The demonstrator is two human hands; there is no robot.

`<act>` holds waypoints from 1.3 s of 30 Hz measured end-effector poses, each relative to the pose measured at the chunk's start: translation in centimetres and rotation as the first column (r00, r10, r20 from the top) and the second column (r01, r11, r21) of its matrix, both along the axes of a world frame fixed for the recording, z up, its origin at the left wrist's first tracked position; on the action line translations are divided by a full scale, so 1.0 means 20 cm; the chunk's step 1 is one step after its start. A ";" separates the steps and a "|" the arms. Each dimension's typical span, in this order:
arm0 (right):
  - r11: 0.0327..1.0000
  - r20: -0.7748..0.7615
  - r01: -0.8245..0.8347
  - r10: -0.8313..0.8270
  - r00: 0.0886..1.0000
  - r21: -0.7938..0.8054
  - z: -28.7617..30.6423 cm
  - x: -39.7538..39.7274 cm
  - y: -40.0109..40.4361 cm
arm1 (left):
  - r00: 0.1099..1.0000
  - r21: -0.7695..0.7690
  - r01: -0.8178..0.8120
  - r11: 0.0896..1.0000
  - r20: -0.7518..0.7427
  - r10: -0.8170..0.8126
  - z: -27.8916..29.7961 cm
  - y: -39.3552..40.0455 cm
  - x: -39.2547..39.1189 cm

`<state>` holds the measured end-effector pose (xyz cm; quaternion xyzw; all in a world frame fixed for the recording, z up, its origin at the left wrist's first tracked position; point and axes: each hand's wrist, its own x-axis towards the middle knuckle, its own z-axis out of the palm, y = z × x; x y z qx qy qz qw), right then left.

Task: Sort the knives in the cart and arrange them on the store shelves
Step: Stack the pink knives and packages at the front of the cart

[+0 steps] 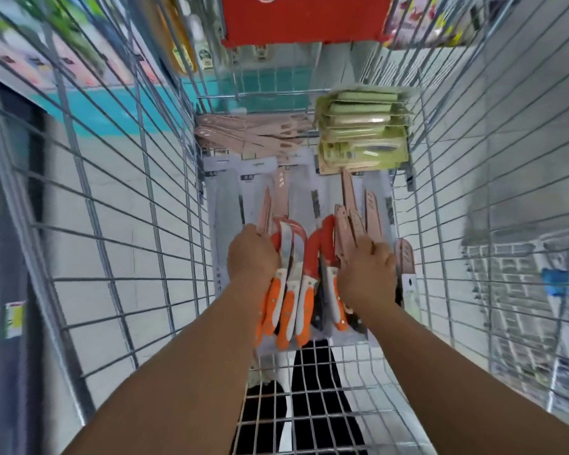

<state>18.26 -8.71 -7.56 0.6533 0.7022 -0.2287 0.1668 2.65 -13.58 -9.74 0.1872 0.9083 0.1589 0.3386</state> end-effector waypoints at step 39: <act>0.917 -0.633 0.264 -0.397 0.664 -0.298 0.15 -0.29 0.28 | 0.945 0.269 -0.161 0.950 0.318 0.070 0.23 0.13 0.15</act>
